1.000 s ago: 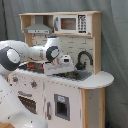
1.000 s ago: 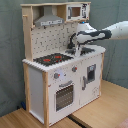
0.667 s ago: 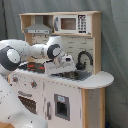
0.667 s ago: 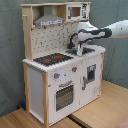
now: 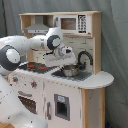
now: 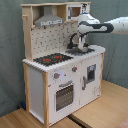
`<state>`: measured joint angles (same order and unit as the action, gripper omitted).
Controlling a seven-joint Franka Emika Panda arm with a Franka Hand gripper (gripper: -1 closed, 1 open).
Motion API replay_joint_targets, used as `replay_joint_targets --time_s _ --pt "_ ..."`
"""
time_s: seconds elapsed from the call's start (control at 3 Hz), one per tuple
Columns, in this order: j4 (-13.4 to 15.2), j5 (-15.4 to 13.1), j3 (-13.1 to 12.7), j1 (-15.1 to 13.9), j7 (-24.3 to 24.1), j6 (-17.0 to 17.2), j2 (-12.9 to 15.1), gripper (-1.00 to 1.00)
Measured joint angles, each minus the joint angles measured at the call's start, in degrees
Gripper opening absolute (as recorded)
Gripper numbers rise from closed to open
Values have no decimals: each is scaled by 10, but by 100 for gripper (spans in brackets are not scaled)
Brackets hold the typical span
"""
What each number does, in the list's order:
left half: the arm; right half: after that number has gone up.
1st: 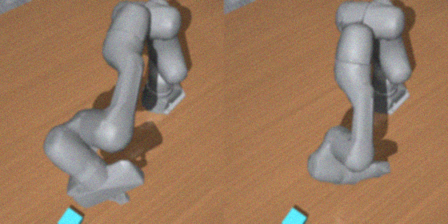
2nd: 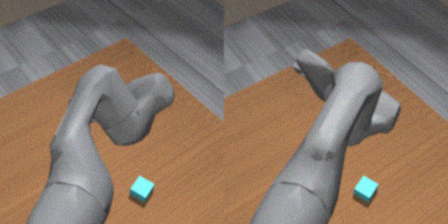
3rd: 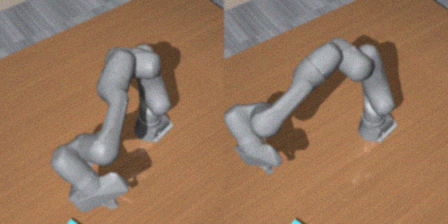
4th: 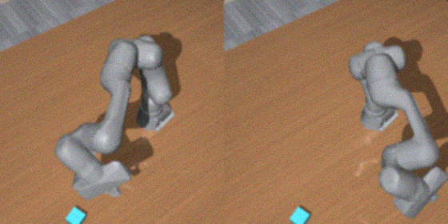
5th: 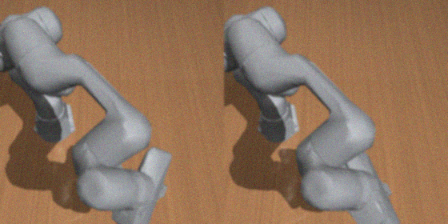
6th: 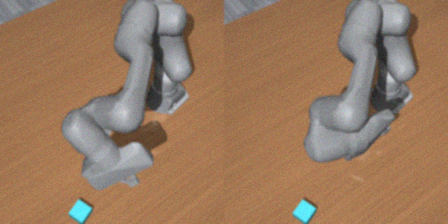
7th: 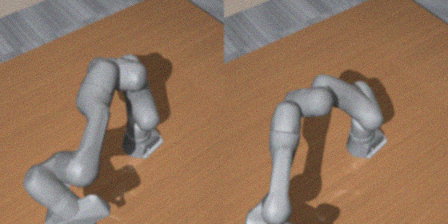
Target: Play with the kitchen
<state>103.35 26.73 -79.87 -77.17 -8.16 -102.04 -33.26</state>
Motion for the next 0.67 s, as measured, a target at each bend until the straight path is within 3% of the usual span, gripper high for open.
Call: replay_joint_targets --time_s 0.33,0.67 --pt "-53 3 3 16 0 18 0 -100" --pt "-101 13 -16 49 -6 15 0 -100"
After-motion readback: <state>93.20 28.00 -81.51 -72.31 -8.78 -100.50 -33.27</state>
